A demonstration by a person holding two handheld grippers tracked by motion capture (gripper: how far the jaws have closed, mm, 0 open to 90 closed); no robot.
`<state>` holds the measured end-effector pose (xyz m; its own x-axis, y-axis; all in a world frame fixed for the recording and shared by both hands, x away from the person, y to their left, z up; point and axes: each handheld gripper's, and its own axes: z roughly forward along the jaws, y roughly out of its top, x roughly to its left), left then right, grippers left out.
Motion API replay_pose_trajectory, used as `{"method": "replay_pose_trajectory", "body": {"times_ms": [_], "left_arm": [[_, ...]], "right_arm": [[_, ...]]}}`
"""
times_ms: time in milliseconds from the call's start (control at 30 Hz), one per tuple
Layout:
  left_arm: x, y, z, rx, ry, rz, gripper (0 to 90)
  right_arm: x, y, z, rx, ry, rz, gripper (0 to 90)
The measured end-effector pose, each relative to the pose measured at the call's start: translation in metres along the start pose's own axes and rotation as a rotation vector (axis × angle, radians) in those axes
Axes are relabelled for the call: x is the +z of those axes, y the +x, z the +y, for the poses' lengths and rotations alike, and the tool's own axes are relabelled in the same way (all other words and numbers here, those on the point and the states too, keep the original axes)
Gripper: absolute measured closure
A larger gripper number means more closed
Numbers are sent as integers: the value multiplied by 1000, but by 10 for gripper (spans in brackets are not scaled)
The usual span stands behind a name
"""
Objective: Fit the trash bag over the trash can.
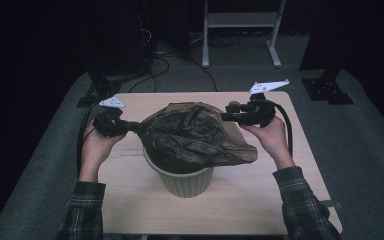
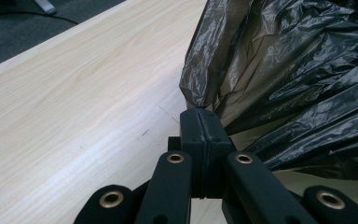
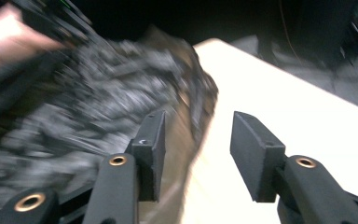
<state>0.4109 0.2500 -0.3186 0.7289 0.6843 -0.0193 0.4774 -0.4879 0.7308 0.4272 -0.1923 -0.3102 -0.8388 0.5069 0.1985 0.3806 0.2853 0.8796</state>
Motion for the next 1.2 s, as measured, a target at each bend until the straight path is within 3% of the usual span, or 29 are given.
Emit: {"method": "replay_pose_trajectory", "body": {"times_ms": [33, 67, 133, 433, 867, 900, 1000, 1200], "left_arm": [[1, 0, 0, -3, 0, 0, 898], [3, 0, 0, 0, 10, 2, 898], [8, 0, -2, -2, 37, 12, 898], [40, 3, -17, -25, 160, -2, 899], [62, 4, -39, -35, 231, -7, 899], [63, 4, -39, -37, 225, -10, 898], [58, 4, -36, -41, 200, -14, 898], [48, 1, -24, -18, 179, -2, 898]], "right_arm": [[5, -1, -3, 3, 19, -10, 715], [10, -2, -6, -5, 31, -8, 810], [19, -3, -15, -22, 71, -41, 900], [48, -15, -61, 34, 197, -61, 900], [61, -18, -114, 79, 275, -62, 900], [61, -18, -115, 83, 273, -63, 900], [49, -19, -109, 84, 228, -89, 760], [0, -7, -66, 41, 72, -106, 653]]}}
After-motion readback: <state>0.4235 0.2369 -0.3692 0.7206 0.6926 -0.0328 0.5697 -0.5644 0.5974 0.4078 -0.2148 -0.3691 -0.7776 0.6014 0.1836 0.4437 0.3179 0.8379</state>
